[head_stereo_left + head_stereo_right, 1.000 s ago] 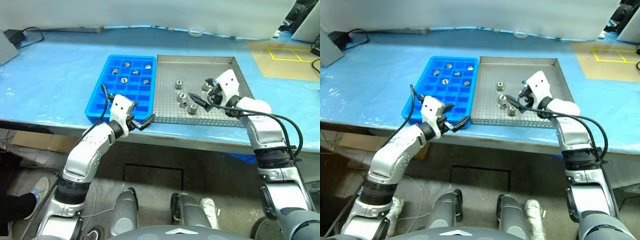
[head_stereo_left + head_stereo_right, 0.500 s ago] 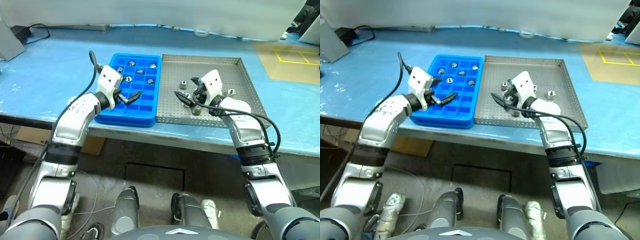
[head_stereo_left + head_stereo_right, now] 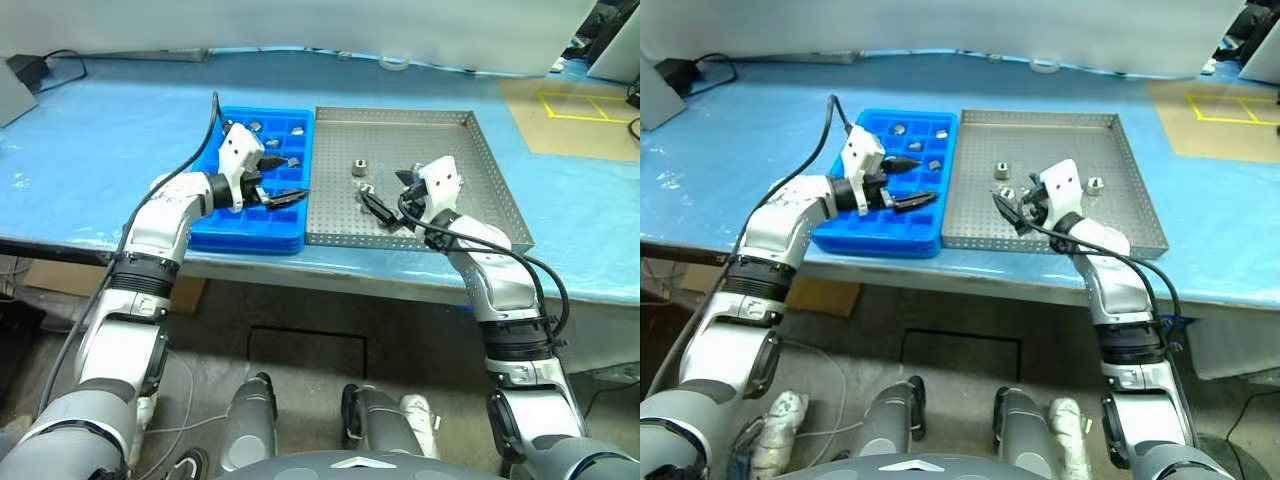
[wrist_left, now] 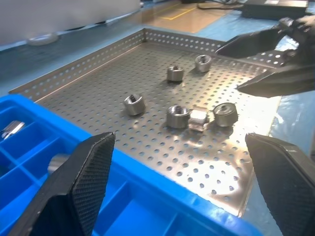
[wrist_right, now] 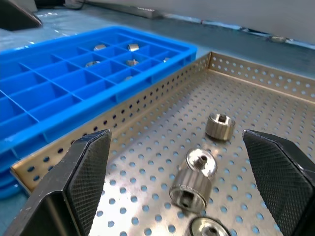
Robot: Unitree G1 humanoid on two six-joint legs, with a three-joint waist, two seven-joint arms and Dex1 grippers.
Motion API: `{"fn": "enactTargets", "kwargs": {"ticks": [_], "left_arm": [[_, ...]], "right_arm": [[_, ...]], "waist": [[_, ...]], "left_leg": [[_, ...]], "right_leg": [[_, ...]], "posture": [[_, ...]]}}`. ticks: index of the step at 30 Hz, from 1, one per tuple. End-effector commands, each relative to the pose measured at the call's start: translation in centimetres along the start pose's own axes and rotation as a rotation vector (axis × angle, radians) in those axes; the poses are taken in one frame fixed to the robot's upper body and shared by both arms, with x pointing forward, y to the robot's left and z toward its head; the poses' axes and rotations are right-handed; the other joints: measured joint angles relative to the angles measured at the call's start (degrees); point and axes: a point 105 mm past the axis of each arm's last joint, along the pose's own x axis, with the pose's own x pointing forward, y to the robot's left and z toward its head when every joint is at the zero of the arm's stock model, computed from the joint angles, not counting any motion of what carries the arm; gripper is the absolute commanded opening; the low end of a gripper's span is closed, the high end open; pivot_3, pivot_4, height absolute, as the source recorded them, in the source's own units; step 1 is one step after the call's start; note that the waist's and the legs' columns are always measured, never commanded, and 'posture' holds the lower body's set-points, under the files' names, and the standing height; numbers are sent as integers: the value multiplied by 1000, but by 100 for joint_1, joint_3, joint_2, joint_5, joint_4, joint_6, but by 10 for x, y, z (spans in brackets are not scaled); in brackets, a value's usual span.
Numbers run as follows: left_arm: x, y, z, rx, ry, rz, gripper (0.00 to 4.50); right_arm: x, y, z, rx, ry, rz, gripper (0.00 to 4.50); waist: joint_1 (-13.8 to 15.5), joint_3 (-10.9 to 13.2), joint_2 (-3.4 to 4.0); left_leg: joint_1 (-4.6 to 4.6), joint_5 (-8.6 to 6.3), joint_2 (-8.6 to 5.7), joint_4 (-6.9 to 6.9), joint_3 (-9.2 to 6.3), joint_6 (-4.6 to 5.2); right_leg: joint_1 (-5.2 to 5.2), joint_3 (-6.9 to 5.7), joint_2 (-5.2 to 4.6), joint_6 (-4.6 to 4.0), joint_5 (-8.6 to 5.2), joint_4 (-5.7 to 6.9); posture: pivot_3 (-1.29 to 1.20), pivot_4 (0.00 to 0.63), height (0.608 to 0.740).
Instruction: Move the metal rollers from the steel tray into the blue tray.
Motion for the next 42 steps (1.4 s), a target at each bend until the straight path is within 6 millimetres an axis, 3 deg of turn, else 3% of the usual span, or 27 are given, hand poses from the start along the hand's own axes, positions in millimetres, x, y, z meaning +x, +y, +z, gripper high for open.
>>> {"fn": "enactTargets", "kwargs": {"ticks": [1,4,6,10,13,17,21,23,26,29,30,31,32,33,34,35,36,37,38,39,40,41,42], "left_arm": [[3,-19,20,20,-66,-68,4480],[12,-22,18,-4,-75,-46,4480],[15,-22,15,-26,-77,-37,4480],[19,-26,11,-49,-87,-48,4480],[28,-17,8,-89,-106,17,4480],[35,-6,-1,-110,-83,104,4480],[35,-6,0,-109,-93,112,4480],[34,-6,-1,-112,-92,117,4480],[35,-6,-4,-115,-88,123,4480],[38,-9,-6,-117,-83,123,4480],[39,-11,-6,-115,-80,119,4480],[40,-13,-7,-104,-73,116,4480],[41,-16,-8,-100,-63,109,4480],[42,-18,-9,-98,-56,106,4480],[43,-22,-11,-91,-47,93,4480],[44,-26,-12,-87,-45,79,4480],[45,-28,-13,-88,-47,68,4480],[45,-30,-13,-89,-48,64,4480],[46,-31,-13,-93,-48,63,4480],[46,-31,-13,-100,-49,61,4480],[46,-33,-13,-104,-49,58,4480],[46,-34,-13,-106,-49,55,4480],[47,-35,-14,-107,-46,52,4480]], "right_arm": [[-11,-20,7,-22,-31,-99,4500],[-24,-41,4,-15,-21,-208,4500],[-28,-42,0,-18,0,-243,4500],[-34,-21,2,0,-1,-215,4500],[-38,-9,-2,-4,23,-185,4500],[-41,-9,-1,2,39,-197,4500],[-39,-4,0,3,42,-167,4500],[-37,-4,0,-3,47,-166,4500],[-37,-3,3,-4,41,-160,4500],[-37,-5,2,-9,46,-159,4500],[-37,-6,2,-10,48,-161,4500],[-37,-6,2,-13,50,-161,4500],[-37,-6,2,-16,51,-159,4500],[-36,-5,2,-17,52,-158,4500],[-37,-3,1,-17,54,-151,4500],[-37,0,-2,-22,63,-146,4500],[-38,2,-4,-27,71,-141,4500],[-39,4,-6,-27,75,-136,4500],[-40,5,-7,-23,76,-135,4500],[-41,6,-7,-21,77,-134,4500],[-42,7,-7,-19,77,-134,4500],[-43,7,-8,-17,78,-134,4500],[-43,7,-8,-17,79,-135,4500]], "waist": [[-11,0,0],[-6,0,0],[-18,0,0],[-146,0,0],[-211,0,0],[-280,0,0],[-254,2,-3],[-214,4,0],[-163,2,14],[-184,-4,4],[-256,-5,2],[-357,-7,-2],[-461,-8,-5],[-538,-25,-40],[-582,-43,-119],[-591,-69,-249],[-597,-91,-125],[-621,-99,-109],[-678,-104,-100],[-716,-107,-87],[-765,-104,-35],[-771,-104,8],[-780,-112,98]], "left_leg": [[0,0,0,0,1,0],[-1,0,-2,3,6,1],[1,-1,-3,11,7,2],[5,-2,1,10,7,4],[5,-3,2,8,7,6],[8,-6,-1,16,8,10],[64,-27,-21,19,8,44],[123,-62,-78,23,0,94],[126,-243,-172,190,-1,212],[166,-376,-312,202,66,403],[211,-413,-397,177,132,510],[244,-459,-502,177,135,588],[282,-500,-594,171,139,655],[318,-533,-651,170,155,707],[332,-561,-731,163,209,740],[346,-588,-851,156,281,755],[312,-659,-1021,228,365,739],[140,-763,-1023,698,94,786],[18,-767,-1019,1067,-143,789],[-59,-738,-951,1270,-353,742],[-98,-676,-829,1238,-466,639],[-116,-534,-660,1062,-527,403],[-113,-545,-573,894,-554,264]], "right_leg": [[0,0,0,0,0,0],[1,1,-1,0,0,1],[8,1,-2,0,0,1],[11,2,3,0,0,0],[8,3,5,0,0,-4],[15,8,2,3,0,-4],[81,35,-21,75,-43,-25],[146,63,-87,135,-78,-30],[260,133,-182,273,-155,-48],[389,162,-295,357,-181,-251],[369,143,-342,356,-180,-260],[340,114,-434,301,-216,-124],[177,-36,-463,364,-245,392],[14,-173,-385,428,-266,790],[-137,-256,-286,429,-262,851],[-231,-297,-238,426,-254,658],[-206,-167,-251,-44,-319,502],[-185,-86,-224,-23,-357,513],[-134,-43,-208,10,-364,483],[-44,-20,-203,53,-362,420],[11,-19,-202,87,-360,369],[82,-20,-184,144,-382,344],[115,-9,-171,178,-388,334]], "posture": [[-215,150,740],[-254,150,740],[-269,150,740],[-297,150,740],[-319,150,740],[-303,150,740],[-300,150,740],[-300,150,740],[-293,150,740],[-291,150,740],[-292,150,740],[-293,150,740],[-294,150,740],[-296,150,740],[-299,150,740],[-299,150,740],[-302,150,740],[-303,150,740],[-305,150,740],[-306,150,740],[-306,150,740],[-310,150,740],[-314,150,740]]}}
